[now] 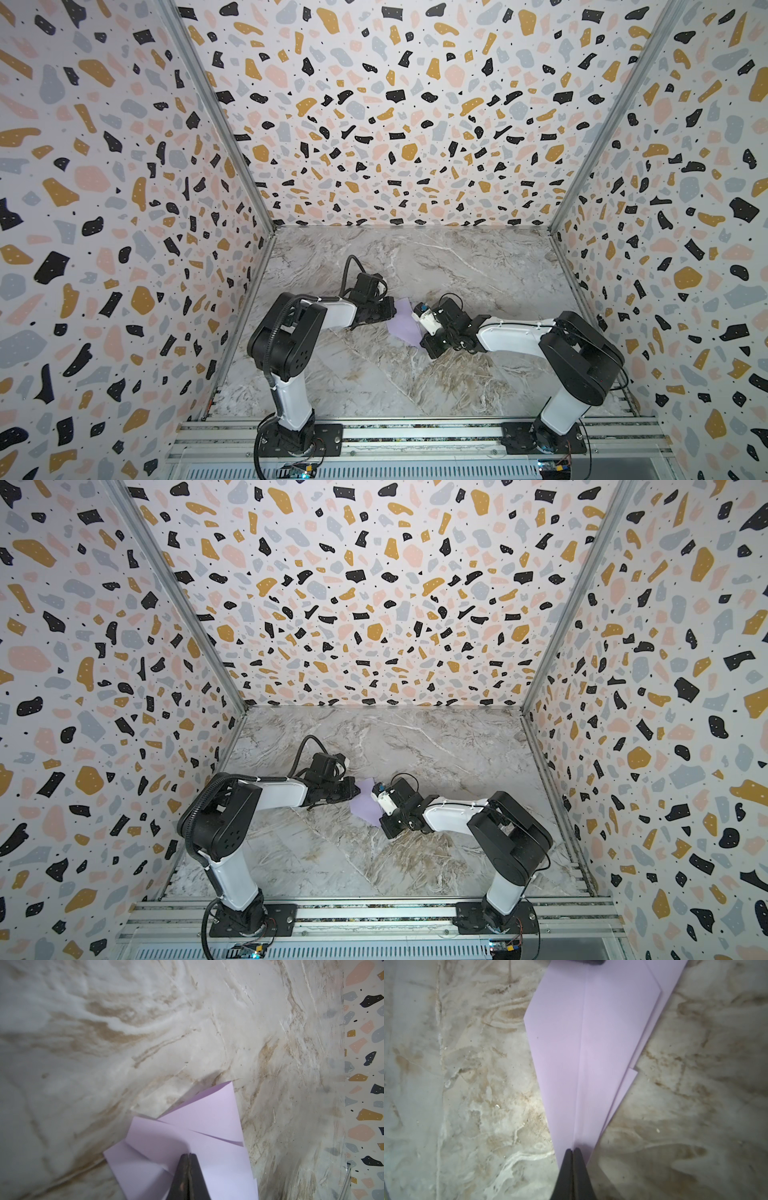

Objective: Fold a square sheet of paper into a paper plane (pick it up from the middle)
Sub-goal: 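Press the pointed nose flat with the right gripper while the left gripper holds the flap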

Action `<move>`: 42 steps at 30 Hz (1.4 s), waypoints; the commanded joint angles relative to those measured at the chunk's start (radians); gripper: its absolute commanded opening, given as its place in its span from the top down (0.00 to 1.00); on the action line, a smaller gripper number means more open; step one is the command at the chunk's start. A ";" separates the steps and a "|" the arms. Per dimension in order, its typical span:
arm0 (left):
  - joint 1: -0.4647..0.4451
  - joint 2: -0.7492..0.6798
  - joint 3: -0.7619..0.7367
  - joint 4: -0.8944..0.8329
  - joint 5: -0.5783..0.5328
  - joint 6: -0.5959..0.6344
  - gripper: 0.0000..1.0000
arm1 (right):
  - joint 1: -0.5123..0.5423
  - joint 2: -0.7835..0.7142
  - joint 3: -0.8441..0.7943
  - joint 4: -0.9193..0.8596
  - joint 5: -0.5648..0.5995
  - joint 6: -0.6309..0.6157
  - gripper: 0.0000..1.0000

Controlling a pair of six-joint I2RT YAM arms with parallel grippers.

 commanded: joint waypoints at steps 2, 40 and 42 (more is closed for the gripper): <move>0.013 0.034 -0.029 -0.122 -0.060 0.019 1.00 | 0.006 -0.040 -0.054 -0.104 0.021 0.024 0.99; -0.017 0.015 0.126 -0.310 -0.264 0.144 0.95 | 0.000 0.090 0.051 -0.038 0.072 0.048 0.97; -0.017 0.016 0.138 -0.339 -0.307 0.151 0.95 | -0.001 0.092 0.054 -0.039 0.072 0.049 0.97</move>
